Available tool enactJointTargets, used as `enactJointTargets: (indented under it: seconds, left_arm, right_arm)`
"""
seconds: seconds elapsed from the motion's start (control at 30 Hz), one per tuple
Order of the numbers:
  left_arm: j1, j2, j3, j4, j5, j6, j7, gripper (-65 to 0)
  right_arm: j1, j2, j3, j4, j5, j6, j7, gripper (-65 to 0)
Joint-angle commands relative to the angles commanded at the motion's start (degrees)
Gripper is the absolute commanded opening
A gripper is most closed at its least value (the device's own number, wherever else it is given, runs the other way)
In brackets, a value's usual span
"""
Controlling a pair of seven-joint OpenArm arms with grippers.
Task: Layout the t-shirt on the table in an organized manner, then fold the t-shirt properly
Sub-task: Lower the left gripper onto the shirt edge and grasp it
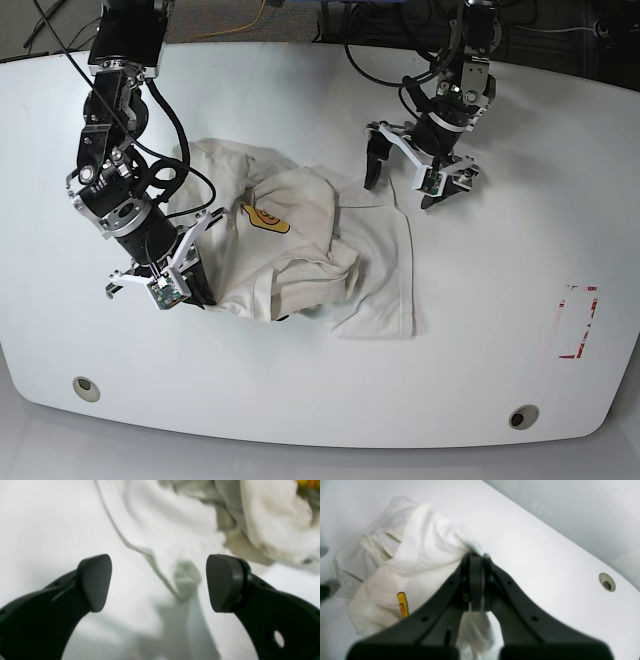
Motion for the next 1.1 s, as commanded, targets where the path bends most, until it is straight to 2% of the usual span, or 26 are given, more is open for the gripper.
enactJointTargets:
  seconds: [0.17, 0.3, 0.67, 0.83, 1.1]
  left_arm:
    - [0.00, -0.26, 0.00, 0.00, 0.09, 0.00, 0.53, -8.8]
    - [0.00, -0.35, 0.00, 0.00, 0.09, 0.00, 4.04, -9.0]
    - [-0.62, -0.44, 0.00, -0.09, 0.09, 0.00, 5.36, -9.0]
    - [-1.93, -0.26, 0.09, -1.49, 3.52, -0.09, 8.53, -10.0]
    - [-4.04, -0.44, 2.20, -4.31, 5.10, -0.18, 8.70, -11.9]
  right_arm:
    - [0.00, 0.00, 0.00, -0.09, 0.00, 0.00, 0.00, -65.0]
    - [0.00, 0.00, 0.00, -0.09, 0.09, 0.00, 0.00, -65.0]
    - [0.00, -0.09, 0.00, -0.09, 0.09, 0.00, 0.00, -65.0]
    - [0.00, -0.09, 0.00, -0.09, 0.09, 0.00, 0.00, -65.0]
    - [0.00, -0.09, 0.00, -0.09, 0.09, 0.00, -0.09, -65.0]
